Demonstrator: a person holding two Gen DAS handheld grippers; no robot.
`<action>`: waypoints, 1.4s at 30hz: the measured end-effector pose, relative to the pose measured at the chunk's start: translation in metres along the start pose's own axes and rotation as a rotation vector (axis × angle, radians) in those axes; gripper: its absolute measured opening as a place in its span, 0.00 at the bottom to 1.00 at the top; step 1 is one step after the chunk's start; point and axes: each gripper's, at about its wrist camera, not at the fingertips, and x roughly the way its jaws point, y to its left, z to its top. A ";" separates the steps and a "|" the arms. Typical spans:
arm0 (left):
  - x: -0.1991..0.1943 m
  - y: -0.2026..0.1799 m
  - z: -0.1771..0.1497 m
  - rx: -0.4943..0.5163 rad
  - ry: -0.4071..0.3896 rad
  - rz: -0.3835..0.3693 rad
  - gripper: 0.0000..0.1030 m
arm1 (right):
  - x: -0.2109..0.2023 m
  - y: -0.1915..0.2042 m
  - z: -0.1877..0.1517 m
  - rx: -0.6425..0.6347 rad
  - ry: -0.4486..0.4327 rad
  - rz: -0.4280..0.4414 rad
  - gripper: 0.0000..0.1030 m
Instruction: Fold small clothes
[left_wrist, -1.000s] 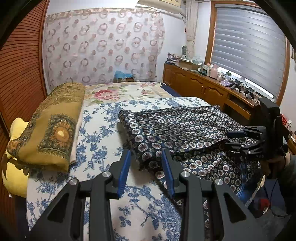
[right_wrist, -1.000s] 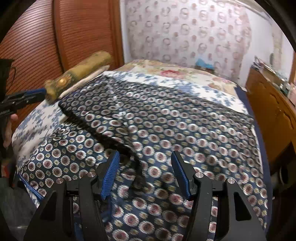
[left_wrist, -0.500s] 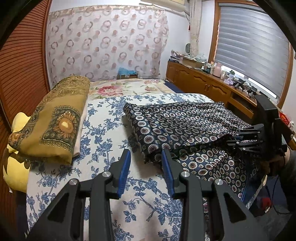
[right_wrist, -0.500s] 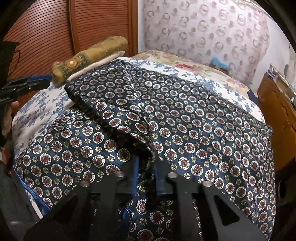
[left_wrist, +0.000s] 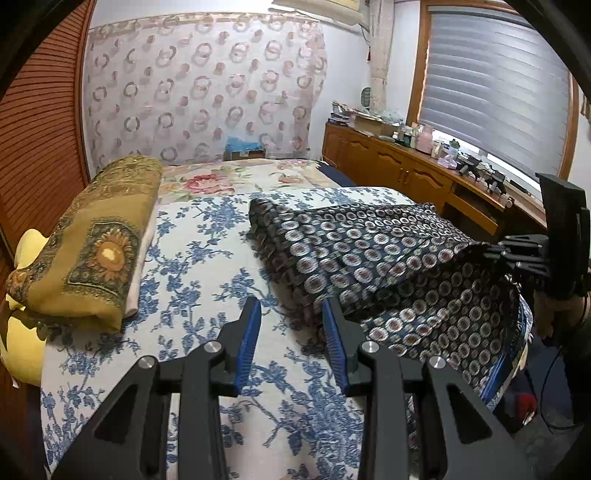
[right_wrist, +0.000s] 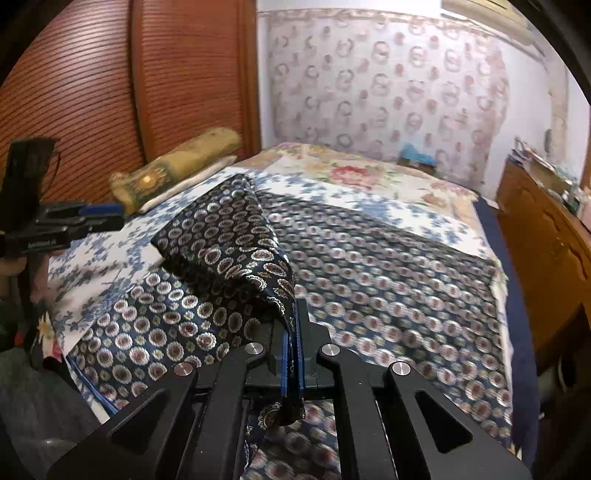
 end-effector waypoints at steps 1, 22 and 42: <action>0.001 -0.002 0.000 0.003 -0.001 -0.003 0.32 | -0.005 -0.006 -0.002 0.010 -0.003 -0.010 0.00; 0.009 -0.035 0.004 0.069 -0.008 -0.040 0.32 | -0.045 -0.093 -0.053 0.147 0.065 -0.241 0.14; 0.012 -0.046 -0.002 0.077 0.014 -0.048 0.32 | 0.016 -0.034 0.000 -0.033 0.098 -0.068 0.46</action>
